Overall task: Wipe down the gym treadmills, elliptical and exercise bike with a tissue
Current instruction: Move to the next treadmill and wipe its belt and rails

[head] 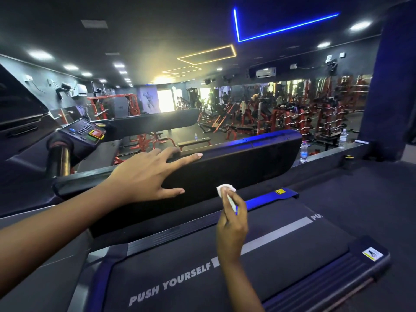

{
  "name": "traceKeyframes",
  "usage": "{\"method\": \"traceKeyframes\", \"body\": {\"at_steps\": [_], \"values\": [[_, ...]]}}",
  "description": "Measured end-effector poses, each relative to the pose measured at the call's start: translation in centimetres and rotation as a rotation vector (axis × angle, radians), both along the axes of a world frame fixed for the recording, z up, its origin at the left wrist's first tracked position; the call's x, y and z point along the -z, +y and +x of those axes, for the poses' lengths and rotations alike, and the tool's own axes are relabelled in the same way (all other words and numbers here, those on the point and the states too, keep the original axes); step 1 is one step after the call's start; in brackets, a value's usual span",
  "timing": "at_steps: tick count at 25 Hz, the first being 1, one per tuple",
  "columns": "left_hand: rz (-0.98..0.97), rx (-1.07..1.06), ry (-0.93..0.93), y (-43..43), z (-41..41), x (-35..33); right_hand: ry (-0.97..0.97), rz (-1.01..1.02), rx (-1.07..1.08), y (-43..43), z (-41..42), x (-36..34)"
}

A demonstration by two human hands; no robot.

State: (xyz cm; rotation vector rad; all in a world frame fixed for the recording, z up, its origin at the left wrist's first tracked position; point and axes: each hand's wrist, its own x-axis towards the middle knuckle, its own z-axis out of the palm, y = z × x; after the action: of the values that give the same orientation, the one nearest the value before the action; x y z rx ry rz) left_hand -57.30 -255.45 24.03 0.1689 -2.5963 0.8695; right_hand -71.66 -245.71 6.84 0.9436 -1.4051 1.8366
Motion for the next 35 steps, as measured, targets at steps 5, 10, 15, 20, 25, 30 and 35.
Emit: {"method": "traceKeyframes", "body": {"at_steps": [5, 10, 15, 20, 25, 30, 35], "values": [[-0.008, -0.01, 0.003, -0.2, 0.1, 0.0, -0.229, -0.08, 0.024, -0.1, -4.1, -0.8], [-0.014, -0.02, -0.005, -0.4, -0.1, 0.1, -0.36, -0.071, 0.045, 1.2, -9.5, -2.5], [0.043, -0.002, -0.013, -0.3, -0.6, 0.1, -0.137, 0.008, 0.036, 2.3, -6.9, -2.6], [0.011, -0.006, -0.025, 0.5, -4.7, 0.1, 0.063, 0.037, 0.055, 0.8, -7.4, -2.6], [-0.01, -0.029, -0.041, 1.2, -8.0, 0.1, -0.132, -0.009, 0.058, 1.5, -13.6, -2.8], [-0.117, -0.056, -0.005, 2.0, -8.5, 0.1, -0.177, -0.036, 0.019, 3.1, -16.0, -4.0], [-0.1, -0.081, -0.004, 2.3, -8.4, 0.1, 0.249, 0.099, -0.081, 2.2, -9.3, -4.9]]}}
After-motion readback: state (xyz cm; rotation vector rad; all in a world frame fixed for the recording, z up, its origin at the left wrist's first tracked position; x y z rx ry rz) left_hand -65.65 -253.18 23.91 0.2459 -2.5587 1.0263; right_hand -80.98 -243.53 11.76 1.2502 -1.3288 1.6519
